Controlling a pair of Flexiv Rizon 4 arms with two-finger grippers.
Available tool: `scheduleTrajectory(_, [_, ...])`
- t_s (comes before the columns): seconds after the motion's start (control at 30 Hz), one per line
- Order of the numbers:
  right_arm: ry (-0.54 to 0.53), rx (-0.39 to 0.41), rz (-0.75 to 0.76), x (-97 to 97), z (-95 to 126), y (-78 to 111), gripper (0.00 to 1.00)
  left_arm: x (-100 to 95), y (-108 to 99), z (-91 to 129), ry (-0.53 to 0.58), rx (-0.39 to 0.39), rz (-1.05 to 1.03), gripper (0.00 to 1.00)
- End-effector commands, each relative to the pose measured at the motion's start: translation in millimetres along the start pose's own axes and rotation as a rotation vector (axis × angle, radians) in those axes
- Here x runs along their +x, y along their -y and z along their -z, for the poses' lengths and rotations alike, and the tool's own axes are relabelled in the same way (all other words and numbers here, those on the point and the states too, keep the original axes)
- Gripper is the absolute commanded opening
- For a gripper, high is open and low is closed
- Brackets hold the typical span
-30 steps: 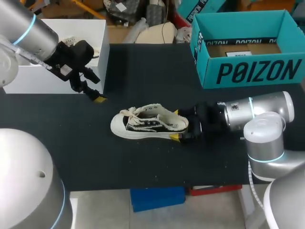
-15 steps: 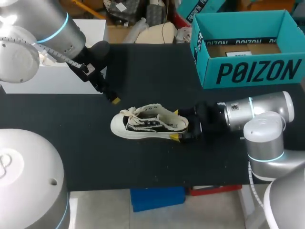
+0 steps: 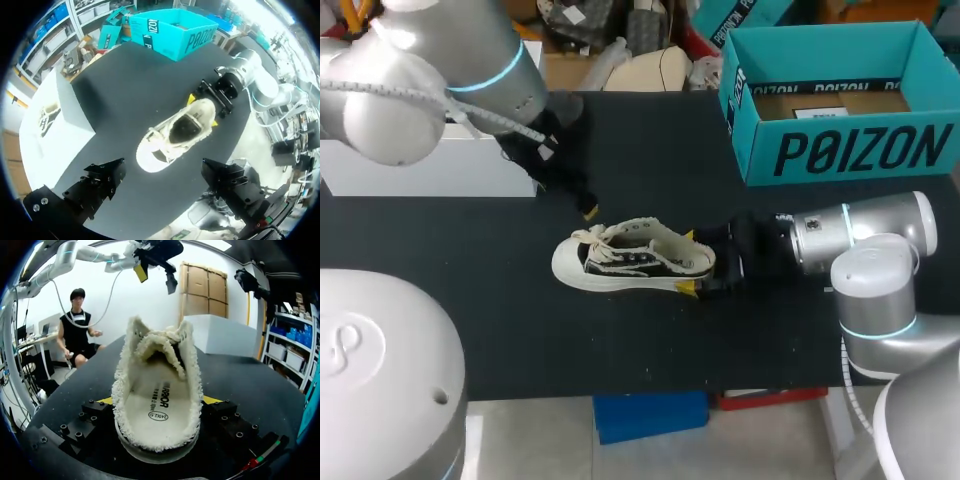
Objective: Take the shoe out of the shoebox, open the shoe tongue, remove and reinsert the insole, then place the shoe into the shoebox
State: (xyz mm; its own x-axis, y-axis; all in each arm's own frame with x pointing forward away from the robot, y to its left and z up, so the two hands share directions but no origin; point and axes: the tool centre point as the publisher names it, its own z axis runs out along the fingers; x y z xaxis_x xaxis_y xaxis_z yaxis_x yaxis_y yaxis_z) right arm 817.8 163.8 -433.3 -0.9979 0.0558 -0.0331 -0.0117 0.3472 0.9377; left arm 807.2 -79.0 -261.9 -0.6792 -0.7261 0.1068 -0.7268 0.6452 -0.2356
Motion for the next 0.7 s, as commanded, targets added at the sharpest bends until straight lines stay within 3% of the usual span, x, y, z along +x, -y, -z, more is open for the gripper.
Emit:
scheduleTrajectory(0.03, [0.002, 0.002, -0.001, 0.0, -3, 0.6, 0.00, 18.4, 18, -5, 0.217, -0.397, 0.503, 1.00])
scheduleTrajectory(0.4, [0.002, 0.002, -0.001, 0.0, -3, 0.6, 0.00, 18.4, 18, -5, 0.217, -0.397, 0.503, 1.00])
scheduleTrajectory(0.7, [0.002, 0.002, -0.001, 0.0, -3, 0.6, 0.00, 56.7, 41, -31, 0.360, -0.282, 0.503, 1.00])
